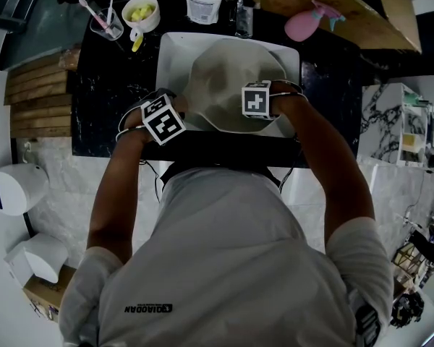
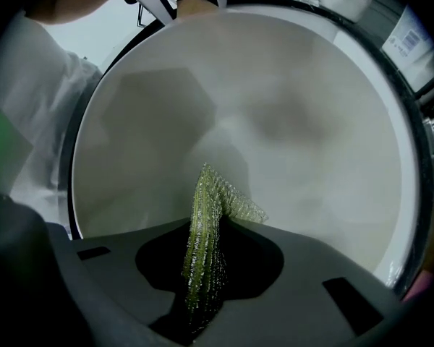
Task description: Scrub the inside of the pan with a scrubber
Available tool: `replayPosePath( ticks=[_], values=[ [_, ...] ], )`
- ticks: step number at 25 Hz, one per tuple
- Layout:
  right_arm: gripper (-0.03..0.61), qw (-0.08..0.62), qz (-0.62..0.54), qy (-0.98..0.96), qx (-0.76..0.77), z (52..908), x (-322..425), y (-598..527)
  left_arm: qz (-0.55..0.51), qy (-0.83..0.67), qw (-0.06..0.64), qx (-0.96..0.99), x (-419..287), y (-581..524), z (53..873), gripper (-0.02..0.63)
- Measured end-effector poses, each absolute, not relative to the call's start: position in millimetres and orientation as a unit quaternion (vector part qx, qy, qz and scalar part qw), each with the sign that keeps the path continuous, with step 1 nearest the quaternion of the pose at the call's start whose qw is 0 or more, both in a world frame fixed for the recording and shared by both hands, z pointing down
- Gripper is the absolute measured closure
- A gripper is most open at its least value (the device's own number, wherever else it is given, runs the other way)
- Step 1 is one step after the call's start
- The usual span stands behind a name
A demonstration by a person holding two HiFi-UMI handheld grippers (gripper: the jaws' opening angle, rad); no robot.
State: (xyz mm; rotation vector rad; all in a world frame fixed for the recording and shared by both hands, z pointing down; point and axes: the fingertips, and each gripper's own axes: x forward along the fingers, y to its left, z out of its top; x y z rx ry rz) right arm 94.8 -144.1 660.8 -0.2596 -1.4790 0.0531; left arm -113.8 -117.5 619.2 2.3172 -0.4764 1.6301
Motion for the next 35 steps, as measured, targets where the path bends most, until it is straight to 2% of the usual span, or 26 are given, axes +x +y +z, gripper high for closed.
replayPosePath(
  ticks=[11, 26, 35],
  values=[
    [0.491, 0.715, 0.108, -0.676, -0.145, 651, 86, -115, 0.564, -0.165, 0.133, 0.798, -114, -117, 619, 0.382],
    [0.491, 0.649, 0.197, -0.712, -0.182, 643, 47, -89, 0.563, -0.165, 0.132, 0.799, -113, -118, 619, 0.383],
    [0.491, 0.643, 0.201, -0.716, -0.182, 640, 40, -85, 0.562, -0.164, 0.133, 0.800, -113, -118, 619, 0.383]
  ],
)
